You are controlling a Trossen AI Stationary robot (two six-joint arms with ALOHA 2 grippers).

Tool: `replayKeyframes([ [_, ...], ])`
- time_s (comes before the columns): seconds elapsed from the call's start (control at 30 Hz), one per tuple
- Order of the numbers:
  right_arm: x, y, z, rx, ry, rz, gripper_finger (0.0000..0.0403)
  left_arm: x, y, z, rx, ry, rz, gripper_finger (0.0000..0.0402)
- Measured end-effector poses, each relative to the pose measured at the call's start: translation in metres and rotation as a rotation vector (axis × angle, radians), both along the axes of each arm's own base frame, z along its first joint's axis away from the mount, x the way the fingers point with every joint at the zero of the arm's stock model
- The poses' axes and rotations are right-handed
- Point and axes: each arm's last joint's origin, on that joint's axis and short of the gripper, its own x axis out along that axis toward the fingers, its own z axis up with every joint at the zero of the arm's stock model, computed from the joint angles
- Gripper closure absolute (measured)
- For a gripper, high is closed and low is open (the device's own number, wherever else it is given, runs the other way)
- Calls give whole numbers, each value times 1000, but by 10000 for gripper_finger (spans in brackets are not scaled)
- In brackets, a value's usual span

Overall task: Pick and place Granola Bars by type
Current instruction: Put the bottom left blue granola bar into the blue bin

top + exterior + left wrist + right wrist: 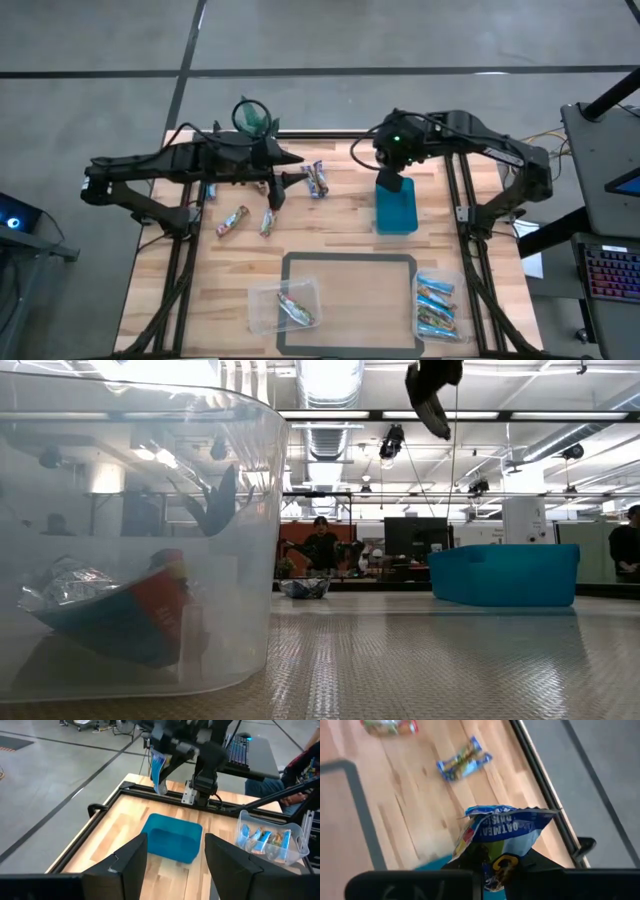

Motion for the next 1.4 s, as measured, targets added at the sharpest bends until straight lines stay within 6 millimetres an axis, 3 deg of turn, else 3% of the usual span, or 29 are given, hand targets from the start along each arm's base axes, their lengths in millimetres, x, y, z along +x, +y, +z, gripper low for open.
replayKeyframes([
  [0.33,4,-25,-50,62,227,102,381,-10,-1,2,-7,19,-21,221],
  [0.87,4,-50,-123,96,317,199,381,-11,-2,-2,-8,58,-48,221],
  [1.4,-5,-54,-196,170,394,255,381,-1,3,-36,-41,121,30,221],
])
